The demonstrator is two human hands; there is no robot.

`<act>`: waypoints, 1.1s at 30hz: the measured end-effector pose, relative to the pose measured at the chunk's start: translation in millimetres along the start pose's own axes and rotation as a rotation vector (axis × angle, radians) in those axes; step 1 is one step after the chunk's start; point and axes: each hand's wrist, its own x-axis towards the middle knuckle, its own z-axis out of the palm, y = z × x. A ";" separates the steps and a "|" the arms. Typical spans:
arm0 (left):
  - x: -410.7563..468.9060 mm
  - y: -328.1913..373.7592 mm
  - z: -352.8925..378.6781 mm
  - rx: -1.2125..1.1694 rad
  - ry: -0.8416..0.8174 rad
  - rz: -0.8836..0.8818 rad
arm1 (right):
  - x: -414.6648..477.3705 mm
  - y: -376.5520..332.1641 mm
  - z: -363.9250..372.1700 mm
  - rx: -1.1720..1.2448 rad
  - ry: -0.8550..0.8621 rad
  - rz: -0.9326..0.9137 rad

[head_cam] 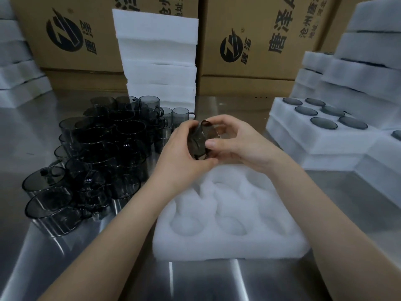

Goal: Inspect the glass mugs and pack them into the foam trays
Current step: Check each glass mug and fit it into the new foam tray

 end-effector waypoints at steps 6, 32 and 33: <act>-4.7 3.7 -1.5 -0.068 0.032 -0.018 | 0.5 4.1 4.4 -0.006 -0.052 -0.041; -2.2 -16.4 -13.9 -0.256 -0.044 0.049 | 4.5 5.2 7.7 0.322 0.000 0.071; -2.8 -16.3 -14.4 -0.272 -0.036 0.051 | 4.6 5.9 7.6 0.363 -0.018 0.070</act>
